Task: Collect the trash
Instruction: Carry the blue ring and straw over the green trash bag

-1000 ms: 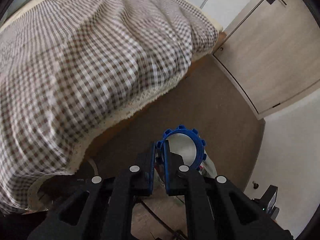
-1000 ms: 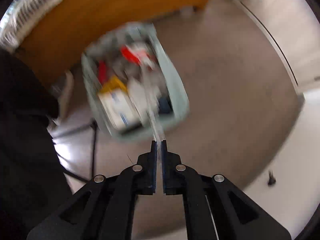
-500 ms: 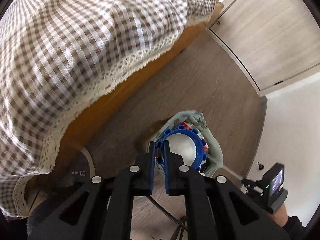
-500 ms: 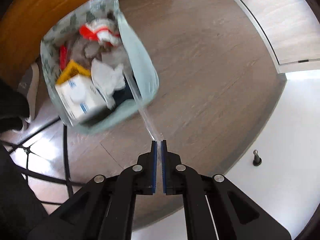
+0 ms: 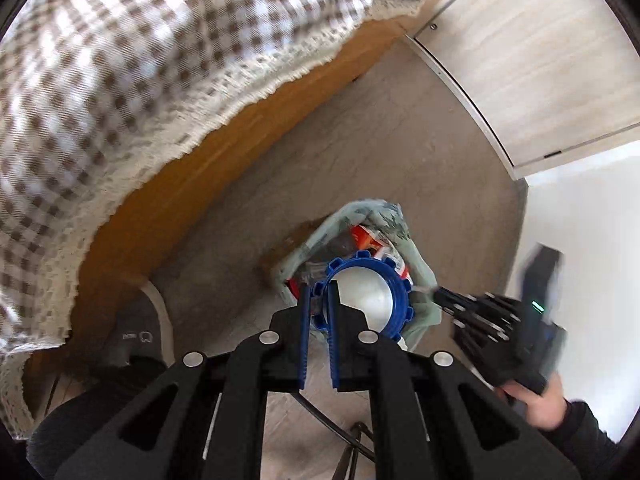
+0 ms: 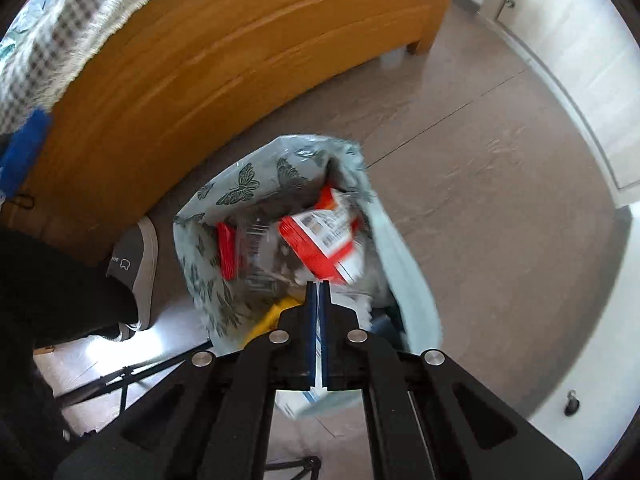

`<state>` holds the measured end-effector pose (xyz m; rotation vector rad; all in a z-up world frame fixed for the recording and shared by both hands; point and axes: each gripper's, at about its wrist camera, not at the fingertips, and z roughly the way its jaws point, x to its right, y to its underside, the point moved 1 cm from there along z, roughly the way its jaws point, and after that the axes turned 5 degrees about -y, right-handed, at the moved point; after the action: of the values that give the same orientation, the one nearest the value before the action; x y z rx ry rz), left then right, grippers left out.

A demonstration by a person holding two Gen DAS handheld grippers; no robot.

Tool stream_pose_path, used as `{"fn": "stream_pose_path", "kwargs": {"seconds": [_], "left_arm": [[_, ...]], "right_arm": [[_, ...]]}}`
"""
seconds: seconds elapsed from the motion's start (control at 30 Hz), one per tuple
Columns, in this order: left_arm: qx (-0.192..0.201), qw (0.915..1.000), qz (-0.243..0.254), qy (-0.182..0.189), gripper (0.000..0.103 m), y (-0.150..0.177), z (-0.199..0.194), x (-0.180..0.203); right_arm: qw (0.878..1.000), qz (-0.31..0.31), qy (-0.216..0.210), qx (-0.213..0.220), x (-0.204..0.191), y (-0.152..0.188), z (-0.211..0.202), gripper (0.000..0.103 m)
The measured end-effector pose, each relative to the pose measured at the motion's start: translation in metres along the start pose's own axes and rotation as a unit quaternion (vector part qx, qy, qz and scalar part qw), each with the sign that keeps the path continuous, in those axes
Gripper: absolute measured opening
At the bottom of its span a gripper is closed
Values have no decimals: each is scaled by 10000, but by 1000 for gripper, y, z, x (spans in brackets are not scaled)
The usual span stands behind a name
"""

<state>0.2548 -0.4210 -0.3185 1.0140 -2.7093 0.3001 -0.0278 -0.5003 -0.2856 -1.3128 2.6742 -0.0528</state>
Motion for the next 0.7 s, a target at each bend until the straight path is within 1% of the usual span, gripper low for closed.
{"fn": "stream_pose_path", "kwargs": {"seconds": [0.03,0.1,0.13,0.23,0.3,0.43,0.5,0.63,0.7], "left_arm": [[-61,10000,-11,-13,5,0,5,1],[-181,9998,60,-98,5,3,15,6],[-204,9997,81,-119,5,4,17,8],[-265,9996,88,-16,5,6,26,13],[-307,9994,125,-12,5,6,33,21],[-432,9987,262,27,6,12,42,34],[-436,9985,321,-33,6,15,42,33],[-466,9987,200,-62,6,14,45,28],[-454,9988,164,-61,6,14,44,27]], "right_arm": [[9999,61,-64,-71,2,-2,9,1],[9997,166,-135,-123,6,-4,10,1],[9996,192,-178,-69,5,-1,3,1],[9996,181,-171,141,11,6,-29,1],[9996,157,-79,203,20,11,-42,1],[9994,282,32,173,37,34,-56,1],[9992,353,76,180,37,45,-60,1],[9989,432,118,129,38,60,-71,1],[9990,399,204,82,37,67,-73,1]]}}
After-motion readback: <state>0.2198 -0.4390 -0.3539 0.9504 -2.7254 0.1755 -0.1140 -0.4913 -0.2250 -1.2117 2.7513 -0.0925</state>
